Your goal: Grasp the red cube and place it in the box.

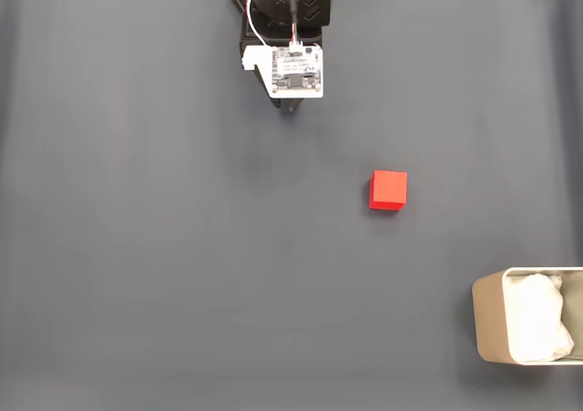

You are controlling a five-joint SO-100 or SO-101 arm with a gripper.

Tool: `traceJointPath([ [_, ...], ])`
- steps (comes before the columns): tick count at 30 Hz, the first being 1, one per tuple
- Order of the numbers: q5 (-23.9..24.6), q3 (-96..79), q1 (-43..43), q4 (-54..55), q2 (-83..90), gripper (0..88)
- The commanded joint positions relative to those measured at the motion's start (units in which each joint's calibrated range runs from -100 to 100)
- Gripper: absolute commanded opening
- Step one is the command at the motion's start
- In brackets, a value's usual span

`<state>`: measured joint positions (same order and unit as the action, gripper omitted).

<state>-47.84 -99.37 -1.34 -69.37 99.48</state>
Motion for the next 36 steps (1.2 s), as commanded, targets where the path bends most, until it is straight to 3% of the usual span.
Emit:
traceJointPath([
  [1,0.49,-0.45,1.05,6.91,0.43,3.0],
  [10,0.68,2.10,1.69,19.62,-0.61,3.5],
  [16,0.93,9.77,1.26,22.32,-7.19,3.7],
  [27,0.93,29.11,0.06,21.26,-24.87,3.6],
  [36,-0.10,41.89,-3.78,12.65,-34.40,2.8],
])
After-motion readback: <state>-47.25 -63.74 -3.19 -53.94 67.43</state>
